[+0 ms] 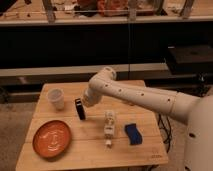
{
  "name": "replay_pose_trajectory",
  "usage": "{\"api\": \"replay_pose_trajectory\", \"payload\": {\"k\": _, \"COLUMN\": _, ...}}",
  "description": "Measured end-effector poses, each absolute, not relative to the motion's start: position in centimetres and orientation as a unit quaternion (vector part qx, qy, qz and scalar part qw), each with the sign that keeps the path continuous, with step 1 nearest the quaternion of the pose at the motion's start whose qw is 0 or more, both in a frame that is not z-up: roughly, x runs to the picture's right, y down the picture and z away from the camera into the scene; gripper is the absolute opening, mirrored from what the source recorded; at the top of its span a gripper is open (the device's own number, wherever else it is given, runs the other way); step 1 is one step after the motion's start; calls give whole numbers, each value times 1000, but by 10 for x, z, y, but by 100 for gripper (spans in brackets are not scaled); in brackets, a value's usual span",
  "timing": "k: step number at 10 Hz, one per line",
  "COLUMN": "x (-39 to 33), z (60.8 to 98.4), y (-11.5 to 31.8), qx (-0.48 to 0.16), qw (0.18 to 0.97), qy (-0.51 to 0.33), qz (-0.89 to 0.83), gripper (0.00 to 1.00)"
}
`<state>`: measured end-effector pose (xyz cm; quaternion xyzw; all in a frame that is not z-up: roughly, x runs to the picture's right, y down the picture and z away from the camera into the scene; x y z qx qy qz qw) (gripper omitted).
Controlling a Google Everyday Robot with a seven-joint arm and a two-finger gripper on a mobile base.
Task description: Knock the eraser over
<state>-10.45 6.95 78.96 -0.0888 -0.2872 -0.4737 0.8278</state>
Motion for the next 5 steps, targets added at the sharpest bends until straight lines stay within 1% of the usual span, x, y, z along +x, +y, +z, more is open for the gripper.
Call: {"api": "replay_pose_trajectory", "payload": {"k": 5, "x": -109, "z": 790, "y": 70, "qx": -88, "qw": 825, "qy": -291, "qz": -477, "gripper": 0}}
